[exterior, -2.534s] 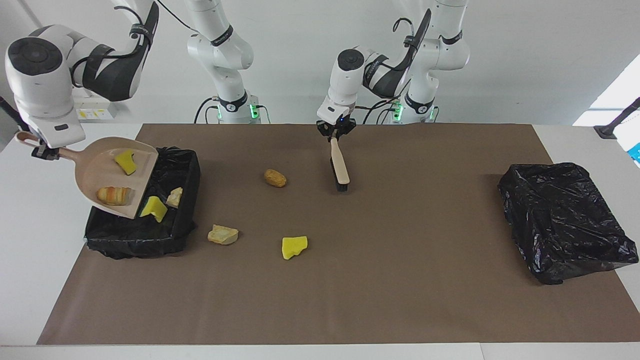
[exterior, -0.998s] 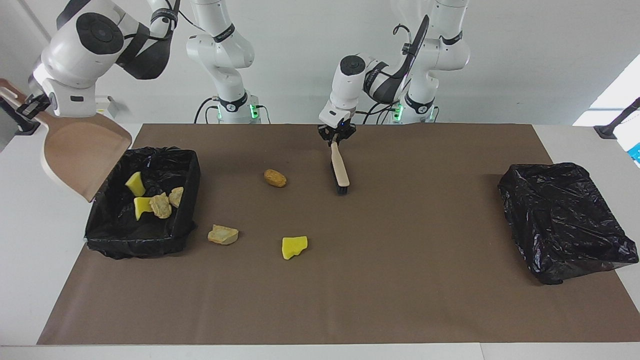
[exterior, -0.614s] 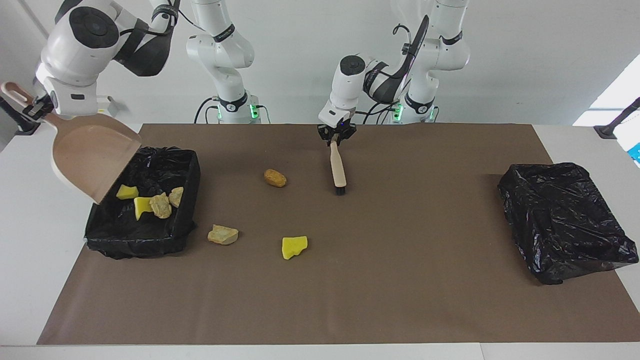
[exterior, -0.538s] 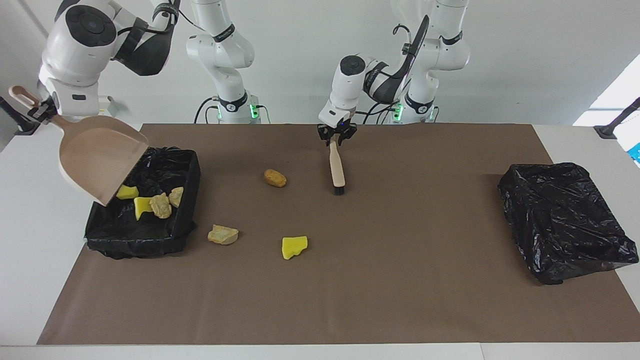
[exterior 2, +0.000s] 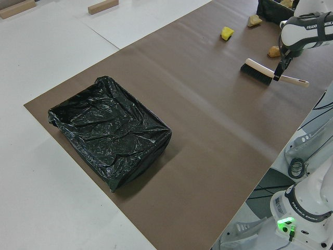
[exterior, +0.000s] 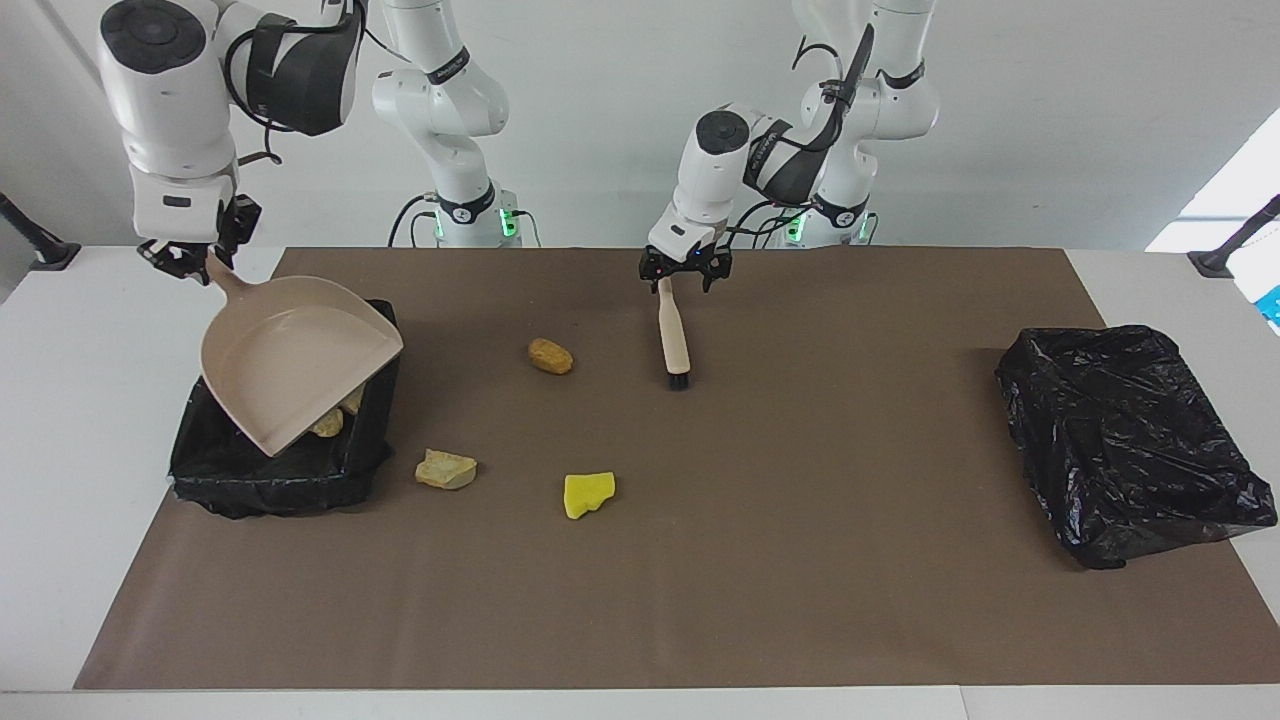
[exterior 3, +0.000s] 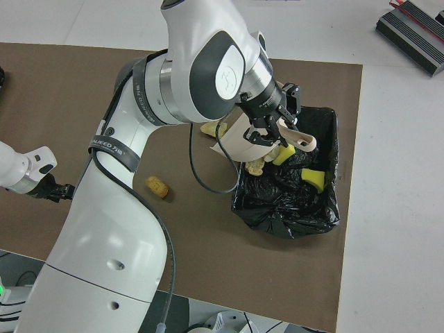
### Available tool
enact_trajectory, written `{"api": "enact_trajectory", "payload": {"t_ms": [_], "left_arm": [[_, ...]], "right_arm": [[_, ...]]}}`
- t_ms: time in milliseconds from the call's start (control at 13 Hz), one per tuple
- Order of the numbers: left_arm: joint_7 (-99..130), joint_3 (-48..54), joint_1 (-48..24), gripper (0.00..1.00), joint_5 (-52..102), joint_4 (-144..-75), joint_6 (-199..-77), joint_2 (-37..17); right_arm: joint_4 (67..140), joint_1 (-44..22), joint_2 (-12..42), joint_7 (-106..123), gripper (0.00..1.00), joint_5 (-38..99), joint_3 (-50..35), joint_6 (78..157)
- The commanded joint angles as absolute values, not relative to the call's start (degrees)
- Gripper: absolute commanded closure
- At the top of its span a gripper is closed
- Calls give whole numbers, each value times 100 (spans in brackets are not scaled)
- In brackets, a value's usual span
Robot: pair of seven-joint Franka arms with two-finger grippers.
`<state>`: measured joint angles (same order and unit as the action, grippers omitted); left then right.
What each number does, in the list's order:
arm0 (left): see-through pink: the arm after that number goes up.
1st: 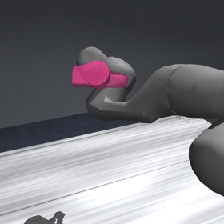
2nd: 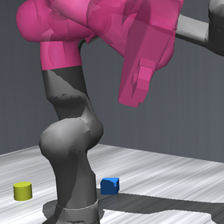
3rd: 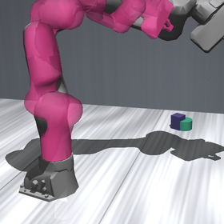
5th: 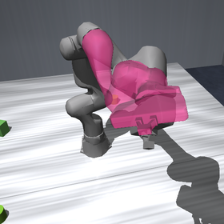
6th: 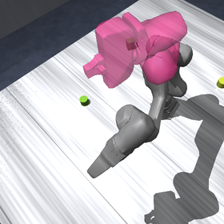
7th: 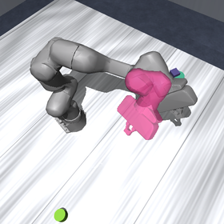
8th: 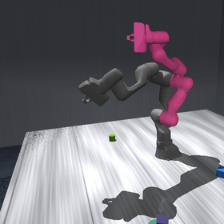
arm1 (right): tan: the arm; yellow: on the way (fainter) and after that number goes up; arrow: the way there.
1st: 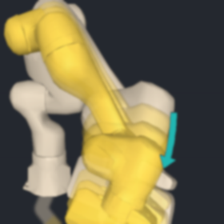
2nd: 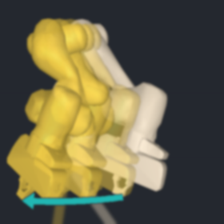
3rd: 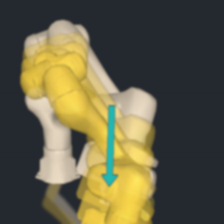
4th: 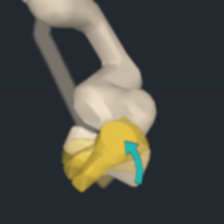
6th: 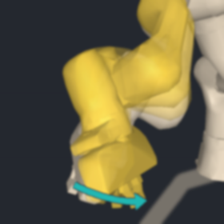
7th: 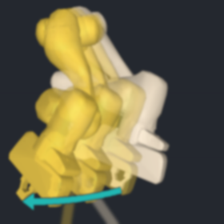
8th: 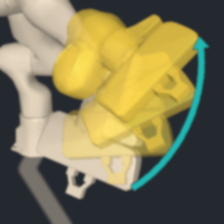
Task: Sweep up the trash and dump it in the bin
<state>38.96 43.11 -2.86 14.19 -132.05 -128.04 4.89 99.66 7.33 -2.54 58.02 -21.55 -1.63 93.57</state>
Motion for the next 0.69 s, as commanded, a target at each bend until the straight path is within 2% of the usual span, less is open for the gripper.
{"api": "enact_trajectory", "payload": {"t_ms": [0, 230, 614], "left_arm": [[3237, 3775, -17, 0, 1371, -12816, -12201, 597], [2376, 2088, -605, 0, 1362, -12525, -11595, 826], [1284, 898, -335, 0, 951, -11604, -10698, 853]], "right_arm": [[10020, 301, -282, 4742, 100, -1540, -167, 9325], [10011, -280, -10, 3458, 100, -1249, -176, 9885], [9783, -1377, 824, 850, 100, -774, -167, 10801]]}}
